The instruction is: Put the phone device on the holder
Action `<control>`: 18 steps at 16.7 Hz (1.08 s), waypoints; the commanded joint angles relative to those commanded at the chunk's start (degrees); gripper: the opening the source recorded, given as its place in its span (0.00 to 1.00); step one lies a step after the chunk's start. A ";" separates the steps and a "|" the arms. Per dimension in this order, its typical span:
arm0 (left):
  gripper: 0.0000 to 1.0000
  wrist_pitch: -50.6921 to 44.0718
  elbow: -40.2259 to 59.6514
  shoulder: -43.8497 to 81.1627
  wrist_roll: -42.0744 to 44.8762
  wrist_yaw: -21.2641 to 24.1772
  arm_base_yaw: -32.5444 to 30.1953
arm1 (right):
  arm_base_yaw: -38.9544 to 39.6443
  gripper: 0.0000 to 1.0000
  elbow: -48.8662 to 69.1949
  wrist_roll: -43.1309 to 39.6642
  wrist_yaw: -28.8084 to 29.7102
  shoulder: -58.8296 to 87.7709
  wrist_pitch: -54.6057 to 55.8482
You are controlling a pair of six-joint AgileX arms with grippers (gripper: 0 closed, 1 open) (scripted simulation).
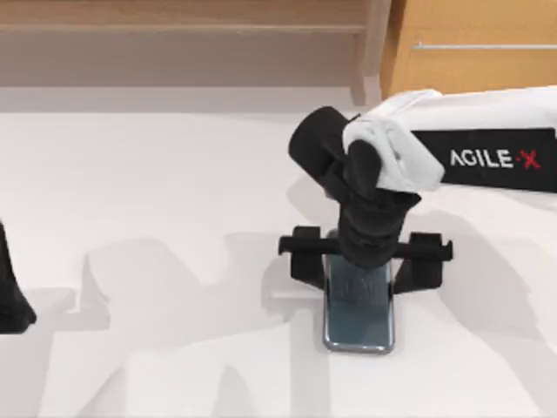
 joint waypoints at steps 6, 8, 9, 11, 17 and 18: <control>1.00 0.00 0.00 0.00 0.00 0.00 0.00 | 0.00 0.00 0.00 0.00 0.00 0.00 0.00; 1.00 0.00 0.00 0.00 0.00 0.00 0.00 | -0.03 0.00 0.59 -0.43 1.18 -2.49 -2.10; 1.00 0.00 0.00 0.00 0.00 0.00 0.00 | -0.06 0.00 0.91 -0.42 1.17 -2.75 -2.62; 1.00 0.00 0.00 0.00 0.00 0.00 0.00 | -0.10 0.00 1.54 -0.41 1.17 -3.29 -3.87; 1.00 0.00 0.00 0.00 0.00 0.00 0.00 | -0.03 0.00 2.46 -0.40 1.15 -3.92 -5.65; 1.00 0.00 0.00 0.00 0.00 0.00 0.00 | -0.03 0.00 2.46 -0.40 1.15 -3.92 -5.65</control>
